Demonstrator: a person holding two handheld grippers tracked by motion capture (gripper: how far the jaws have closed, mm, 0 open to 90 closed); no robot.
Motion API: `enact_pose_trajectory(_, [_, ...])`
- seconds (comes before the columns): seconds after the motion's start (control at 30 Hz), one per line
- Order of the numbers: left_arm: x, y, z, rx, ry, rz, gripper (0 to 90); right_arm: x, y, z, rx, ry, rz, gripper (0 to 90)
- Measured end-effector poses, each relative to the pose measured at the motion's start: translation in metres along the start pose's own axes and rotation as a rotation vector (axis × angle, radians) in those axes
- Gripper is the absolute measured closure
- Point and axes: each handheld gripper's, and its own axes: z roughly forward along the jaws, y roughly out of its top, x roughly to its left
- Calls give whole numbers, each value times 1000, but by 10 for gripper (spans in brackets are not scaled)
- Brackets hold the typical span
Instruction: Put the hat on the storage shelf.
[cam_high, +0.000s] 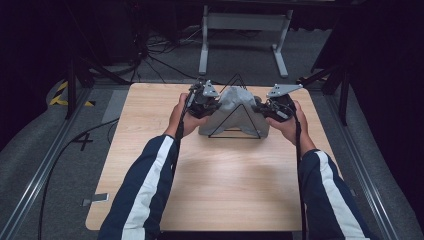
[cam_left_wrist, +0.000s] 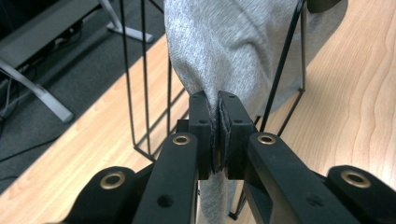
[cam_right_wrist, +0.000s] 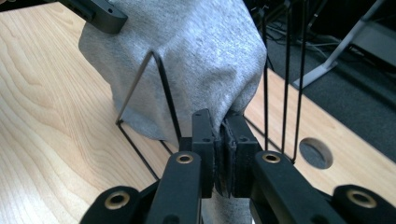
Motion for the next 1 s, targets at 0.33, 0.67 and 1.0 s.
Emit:
enact_pose_trajectory(0.33, [-8,-10,10,24,3,-13,803,3,-16,8,21,-32,29,810])
enact_pose_trajectory(0.67, [-10,-26,-20,46,18,20,639,2,-22,-16,15,-61,27,760])
enact_pose_trajectory(1.0, [-21,-52,-51,80,34,57,512,12,-38,-43,35,-54,7,708])
